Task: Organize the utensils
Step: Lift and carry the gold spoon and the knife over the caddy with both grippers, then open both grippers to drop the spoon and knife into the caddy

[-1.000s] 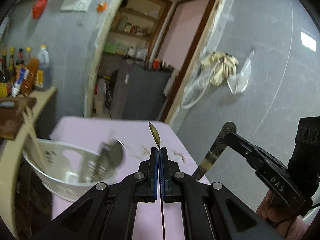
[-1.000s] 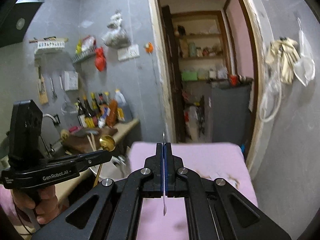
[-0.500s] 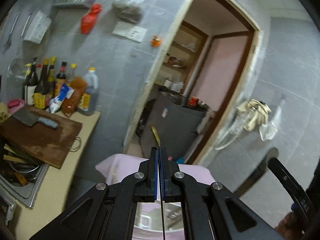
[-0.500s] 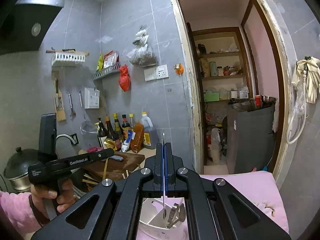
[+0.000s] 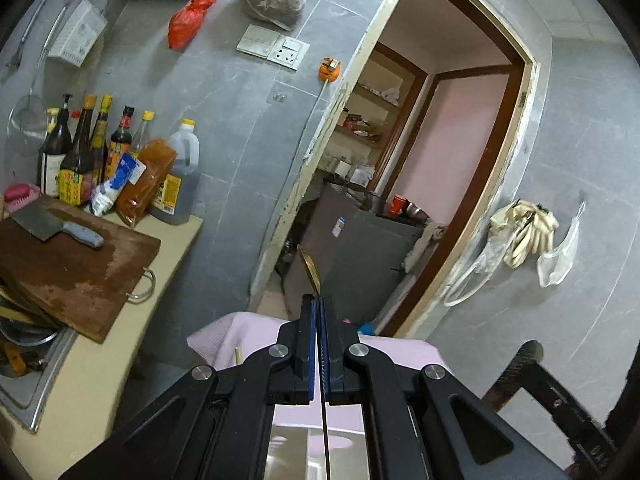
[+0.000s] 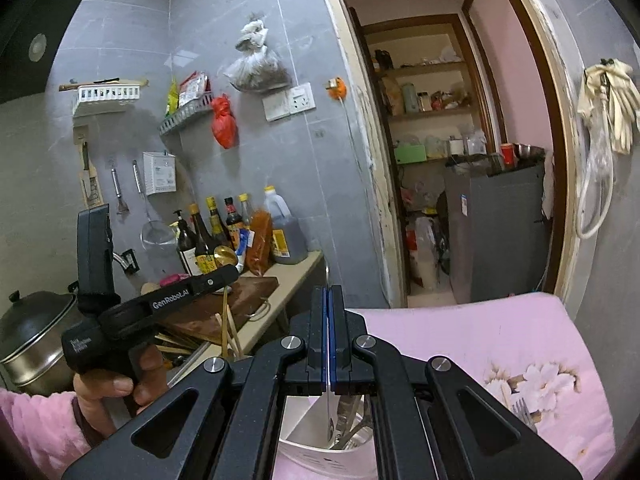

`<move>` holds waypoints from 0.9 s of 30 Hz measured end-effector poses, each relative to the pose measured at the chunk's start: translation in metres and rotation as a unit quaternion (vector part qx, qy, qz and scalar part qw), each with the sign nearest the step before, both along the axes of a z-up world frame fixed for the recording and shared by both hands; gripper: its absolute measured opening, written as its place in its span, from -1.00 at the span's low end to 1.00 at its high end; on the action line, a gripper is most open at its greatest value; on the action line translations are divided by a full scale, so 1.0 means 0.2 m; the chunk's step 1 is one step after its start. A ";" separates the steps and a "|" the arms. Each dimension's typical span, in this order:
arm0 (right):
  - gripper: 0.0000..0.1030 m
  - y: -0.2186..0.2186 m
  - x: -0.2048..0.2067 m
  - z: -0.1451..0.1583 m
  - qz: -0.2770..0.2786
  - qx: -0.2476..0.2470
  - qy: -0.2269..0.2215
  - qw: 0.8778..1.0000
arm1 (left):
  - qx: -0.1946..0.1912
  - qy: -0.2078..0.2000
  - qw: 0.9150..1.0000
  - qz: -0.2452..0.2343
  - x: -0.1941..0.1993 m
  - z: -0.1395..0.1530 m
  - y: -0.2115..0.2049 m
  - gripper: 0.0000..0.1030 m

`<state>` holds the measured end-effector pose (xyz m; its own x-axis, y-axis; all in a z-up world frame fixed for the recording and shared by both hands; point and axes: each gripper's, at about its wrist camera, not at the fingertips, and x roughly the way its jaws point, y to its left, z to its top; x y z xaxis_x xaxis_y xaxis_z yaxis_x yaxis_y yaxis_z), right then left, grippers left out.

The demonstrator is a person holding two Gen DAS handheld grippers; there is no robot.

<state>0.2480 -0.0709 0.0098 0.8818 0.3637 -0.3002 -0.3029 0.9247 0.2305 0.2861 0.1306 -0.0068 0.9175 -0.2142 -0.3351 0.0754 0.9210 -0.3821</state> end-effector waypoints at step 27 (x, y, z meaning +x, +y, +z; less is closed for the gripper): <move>-0.97 -0.02 0.03 -0.14 0.012 -0.006 0.041 0.999 | 0.078 0.027 0.996 0.026 -0.02 -0.13 -0.07 -0.94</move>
<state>0.2547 -0.0740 -0.0174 0.8450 0.3798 -0.3765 -0.3051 0.9205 0.2439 0.2827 0.1174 -0.0332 0.9060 -0.1077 -0.4092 0.0085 0.9715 -0.2368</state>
